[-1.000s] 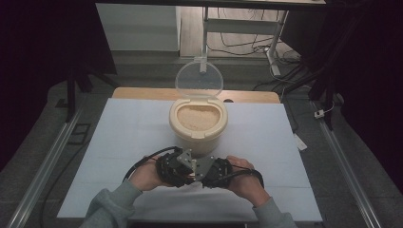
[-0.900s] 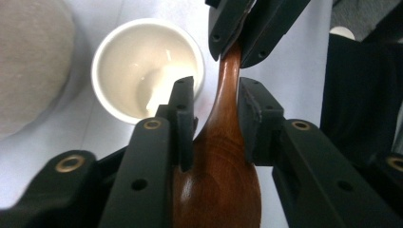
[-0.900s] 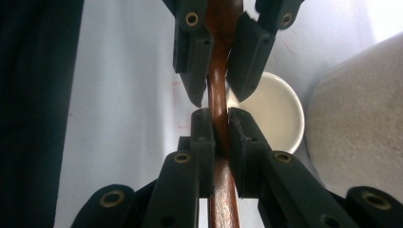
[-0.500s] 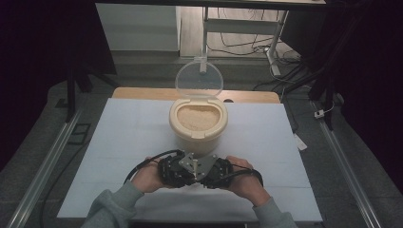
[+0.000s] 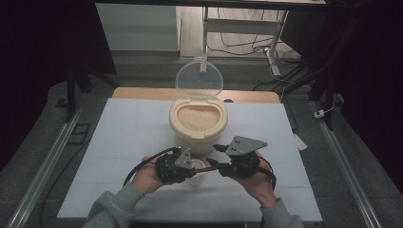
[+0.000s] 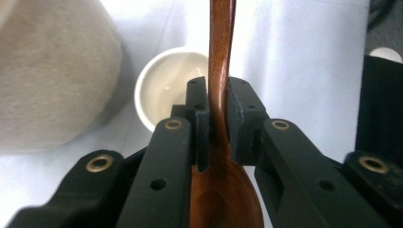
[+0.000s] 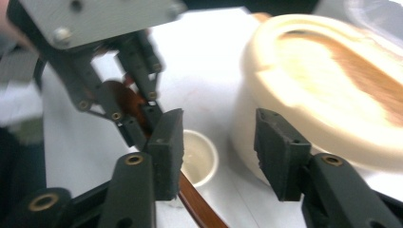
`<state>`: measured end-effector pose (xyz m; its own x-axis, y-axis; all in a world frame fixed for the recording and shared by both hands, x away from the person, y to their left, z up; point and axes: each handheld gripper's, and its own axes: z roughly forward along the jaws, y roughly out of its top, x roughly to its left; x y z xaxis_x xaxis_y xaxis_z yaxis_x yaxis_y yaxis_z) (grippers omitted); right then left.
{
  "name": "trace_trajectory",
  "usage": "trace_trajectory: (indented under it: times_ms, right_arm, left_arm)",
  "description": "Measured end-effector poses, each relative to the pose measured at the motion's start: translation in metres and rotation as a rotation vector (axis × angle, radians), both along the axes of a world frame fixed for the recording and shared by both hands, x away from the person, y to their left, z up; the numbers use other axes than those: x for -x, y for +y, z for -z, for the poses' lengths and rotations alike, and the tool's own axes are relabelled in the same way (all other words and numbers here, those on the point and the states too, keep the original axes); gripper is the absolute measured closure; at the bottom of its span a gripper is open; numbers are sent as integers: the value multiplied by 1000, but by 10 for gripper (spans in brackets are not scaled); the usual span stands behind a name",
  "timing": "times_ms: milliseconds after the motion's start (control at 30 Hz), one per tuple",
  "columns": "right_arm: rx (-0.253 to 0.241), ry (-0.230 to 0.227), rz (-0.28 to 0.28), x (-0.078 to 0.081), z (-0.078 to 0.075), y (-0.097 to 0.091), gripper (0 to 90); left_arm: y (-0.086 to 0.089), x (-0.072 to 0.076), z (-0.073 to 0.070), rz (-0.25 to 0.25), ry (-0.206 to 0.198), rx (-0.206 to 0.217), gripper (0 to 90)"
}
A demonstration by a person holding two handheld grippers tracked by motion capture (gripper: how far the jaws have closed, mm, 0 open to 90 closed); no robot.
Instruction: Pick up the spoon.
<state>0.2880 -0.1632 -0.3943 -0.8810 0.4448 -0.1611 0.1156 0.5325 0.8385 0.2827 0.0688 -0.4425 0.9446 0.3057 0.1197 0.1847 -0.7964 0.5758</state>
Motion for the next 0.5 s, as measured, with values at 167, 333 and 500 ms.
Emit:
trace_trajectory:
  times_ms: [167, 333, 500]
  right_arm:
    - [-64, 27, 122, 7, 5, -15, 449]
    - [-144, 124, 234, 9, 19, -22, 386]
    - [-218, 226, 311, 6, 33, -20, 340]
  left_arm:
    - [5, 0, -4, -31, -31, 37, 800]
    - [9, 0, -9, -56, -55, 77, 802]
    - [10, 1, -11, -71, -81, 98, 802]
